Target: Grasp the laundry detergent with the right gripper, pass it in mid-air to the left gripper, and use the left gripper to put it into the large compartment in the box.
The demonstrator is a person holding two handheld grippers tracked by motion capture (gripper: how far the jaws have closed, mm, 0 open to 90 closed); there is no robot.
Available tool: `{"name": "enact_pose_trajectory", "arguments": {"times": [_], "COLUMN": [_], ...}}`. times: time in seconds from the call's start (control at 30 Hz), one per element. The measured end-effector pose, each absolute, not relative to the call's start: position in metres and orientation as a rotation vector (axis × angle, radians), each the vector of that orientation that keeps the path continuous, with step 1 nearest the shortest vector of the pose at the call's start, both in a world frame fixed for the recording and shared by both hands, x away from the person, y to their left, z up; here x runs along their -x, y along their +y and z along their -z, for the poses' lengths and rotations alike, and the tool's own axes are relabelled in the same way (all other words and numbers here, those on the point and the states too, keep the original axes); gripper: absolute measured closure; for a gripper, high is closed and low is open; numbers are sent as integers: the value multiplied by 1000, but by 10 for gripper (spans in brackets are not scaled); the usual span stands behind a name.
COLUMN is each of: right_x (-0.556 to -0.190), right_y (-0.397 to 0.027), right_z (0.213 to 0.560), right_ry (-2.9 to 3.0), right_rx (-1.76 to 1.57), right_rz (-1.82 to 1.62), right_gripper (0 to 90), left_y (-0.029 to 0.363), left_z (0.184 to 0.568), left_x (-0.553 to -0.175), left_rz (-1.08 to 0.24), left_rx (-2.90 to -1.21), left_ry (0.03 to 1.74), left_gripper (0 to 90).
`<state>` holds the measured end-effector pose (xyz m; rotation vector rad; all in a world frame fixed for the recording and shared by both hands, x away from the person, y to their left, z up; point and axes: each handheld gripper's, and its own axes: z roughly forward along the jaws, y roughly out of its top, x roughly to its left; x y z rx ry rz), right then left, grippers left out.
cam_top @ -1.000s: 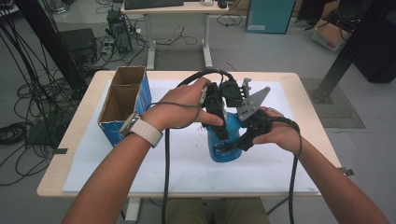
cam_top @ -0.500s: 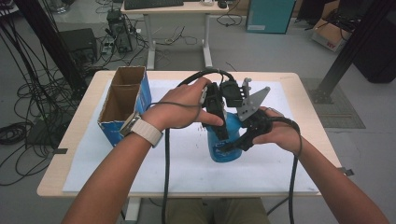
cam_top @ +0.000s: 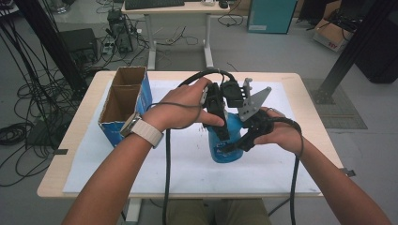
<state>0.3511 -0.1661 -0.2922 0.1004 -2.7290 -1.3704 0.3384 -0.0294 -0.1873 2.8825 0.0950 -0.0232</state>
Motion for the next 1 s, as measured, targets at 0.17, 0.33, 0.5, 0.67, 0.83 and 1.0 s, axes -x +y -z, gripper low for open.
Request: {"name": "enact_pose_trajectory", "arguments": {"times": [0.17, 0.33, 0.5, 0.67, 0.83, 1.0], "right_x": [-351, -351, -351, -351, -351, -351], "right_y": [-166, -165, -165, -166, -166, -165], "right_z": [292, 293, 293, 293, 293, 293], "right_ry": [-2728, -2728, -2728, -2729, -2730, -2728], "right_rx": [-103, -105, -105, -100, -100, -104], "right_rz": [1372, 1370, 1370, 1365, 1367, 1371], "right_gripper": [433, 433, 433, 433, 433, 433], "left_y": [-29, -29, -29, -29, -28, -28], "left_z": [187, 188, 188, 189, 188, 189], "left_x": [-338, -338, -339, -339, -339, -338], "left_rz": [23, 13, 15, 27, 26, 22], "left_rx": [-2883, -2881, -2883, -2881, -2881, -2877], "left_ry": [94, 98, 86, 98, 95, 101], "left_gripper": [369, 369, 369, 370, 370, 370]}}
